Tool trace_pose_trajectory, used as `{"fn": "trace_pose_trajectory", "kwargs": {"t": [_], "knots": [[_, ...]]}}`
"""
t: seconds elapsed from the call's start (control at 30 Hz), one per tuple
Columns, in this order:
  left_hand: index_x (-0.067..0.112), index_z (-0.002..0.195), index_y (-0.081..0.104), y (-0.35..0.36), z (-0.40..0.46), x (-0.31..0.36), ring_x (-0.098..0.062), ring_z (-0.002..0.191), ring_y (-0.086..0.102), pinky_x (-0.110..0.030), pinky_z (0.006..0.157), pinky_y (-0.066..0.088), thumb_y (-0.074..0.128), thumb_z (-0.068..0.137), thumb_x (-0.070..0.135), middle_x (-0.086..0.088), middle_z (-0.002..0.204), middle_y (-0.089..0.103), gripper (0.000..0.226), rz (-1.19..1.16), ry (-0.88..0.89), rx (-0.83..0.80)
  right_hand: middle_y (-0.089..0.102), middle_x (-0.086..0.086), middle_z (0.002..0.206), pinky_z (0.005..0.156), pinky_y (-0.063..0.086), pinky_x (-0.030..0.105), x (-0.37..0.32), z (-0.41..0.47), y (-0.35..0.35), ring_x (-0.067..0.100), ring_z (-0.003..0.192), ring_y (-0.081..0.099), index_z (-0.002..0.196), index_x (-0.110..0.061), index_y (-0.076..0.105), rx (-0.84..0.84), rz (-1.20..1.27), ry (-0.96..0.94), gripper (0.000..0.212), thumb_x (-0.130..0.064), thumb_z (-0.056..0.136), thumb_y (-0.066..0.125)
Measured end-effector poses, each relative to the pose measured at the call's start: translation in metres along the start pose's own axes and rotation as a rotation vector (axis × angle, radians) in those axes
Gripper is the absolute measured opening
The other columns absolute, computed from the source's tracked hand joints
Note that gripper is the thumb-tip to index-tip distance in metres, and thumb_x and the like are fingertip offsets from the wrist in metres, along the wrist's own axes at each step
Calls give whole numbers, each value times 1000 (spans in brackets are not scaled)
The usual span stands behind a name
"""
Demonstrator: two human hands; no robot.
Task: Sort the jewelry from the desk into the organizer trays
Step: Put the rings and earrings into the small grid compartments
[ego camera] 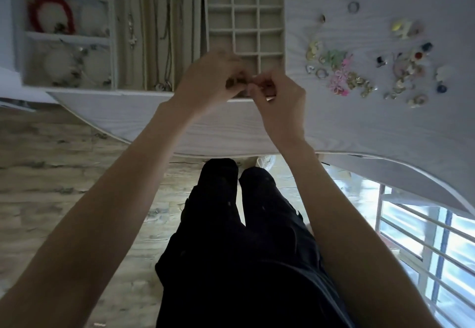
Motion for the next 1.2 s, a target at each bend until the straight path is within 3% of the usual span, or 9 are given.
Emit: {"fn": "trace_pose_trajectory", "kwargs": {"t": [0.1,0.17,0.23,0.33,0.43,0.73,0.93,1.2], "knots": [[10,98,70,2,-5,-3,-31,106,55,-37,87,44,63,85,8,-9,108,65,15,94,68,80,67,-3,82,65,52,36,-2,-4,-8,11,71,62,89,-13,68,60,-103,-76,11,-18,88,58],[9,102,67,1,-10,-4,-30,105,55,-30,90,40,60,86,6,-10,109,64,17,100,28,158,67,-2,84,63,53,35,3,-5,-19,10,71,61,91,-12,67,126,-131,-109,14,-13,89,54],[10,104,67,-1,-17,-5,-28,105,55,-23,90,35,58,88,9,-9,109,63,18,94,-29,220,66,1,89,62,52,31,9,-5,-27,12,73,61,92,-11,67,161,-172,-158,17,-9,88,51],[10,101,68,-1,-28,-7,-27,101,55,-21,89,33,55,88,12,-9,102,62,18,81,-89,257,64,8,96,72,41,19,15,-2,-25,25,87,58,88,-11,70,158,-265,-281,18,-6,82,54],[12,97,70,4,-35,-5,-29,99,56,-26,90,34,53,88,13,-8,101,63,20,115,-79,259,60,14,109,81,41,31,16,-3,-9,33,102,51,90,-15,72,53,-423,-397,18,-12,81,56],[20,97,71,19,-35,3,-28,121,39,-42,92,33,47,87,23,-5,129,56,26,312,-26,154,53,11,125,85,34,35,14,-10,6,22,114,31,97,-22,70,-66,-466,-346,22,-17,79,59],[17,99,71,15,-36,2,-32,118,48,-42,92,36,49,87,17,-4,126,59,25,317,2,188,59,10,118,83,35,34,19,-5,-2,27,110,43,89,-16,71,74,-474,-317,15,-19,82,57],[18,97,69,20,-38,3,-29,120,44,-41,94,34,51,85,16,-5,125,58,22,347,-10,186,55,12,124,84,33,37,11,-2,1,30,112,41,85,-21,71,-42,-591,-391,26,-20,78,46]]}}
Point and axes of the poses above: each hand's wrist, its own z-axis towards the middle knuckle, its own y-axis out of the palm, x = y × z, the point moved 1 cm from there along z, towards the middle knuckle
